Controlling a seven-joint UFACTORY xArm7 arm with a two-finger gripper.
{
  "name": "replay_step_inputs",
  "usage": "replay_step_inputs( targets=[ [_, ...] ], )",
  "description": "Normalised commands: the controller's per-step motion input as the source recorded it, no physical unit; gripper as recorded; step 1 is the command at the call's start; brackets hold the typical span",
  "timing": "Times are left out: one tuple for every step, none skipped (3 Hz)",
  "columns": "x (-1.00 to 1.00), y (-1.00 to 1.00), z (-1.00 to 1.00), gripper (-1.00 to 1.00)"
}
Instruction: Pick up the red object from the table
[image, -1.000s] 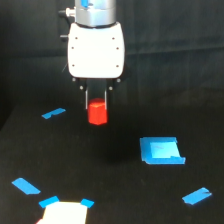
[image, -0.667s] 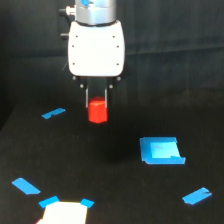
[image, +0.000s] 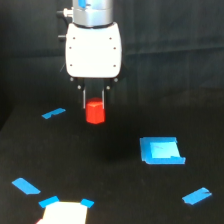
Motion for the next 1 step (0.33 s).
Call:
replay_step_inputs(
  targets=[
    [0.37, -0.2, -0.14, -1.0]
  ],
)
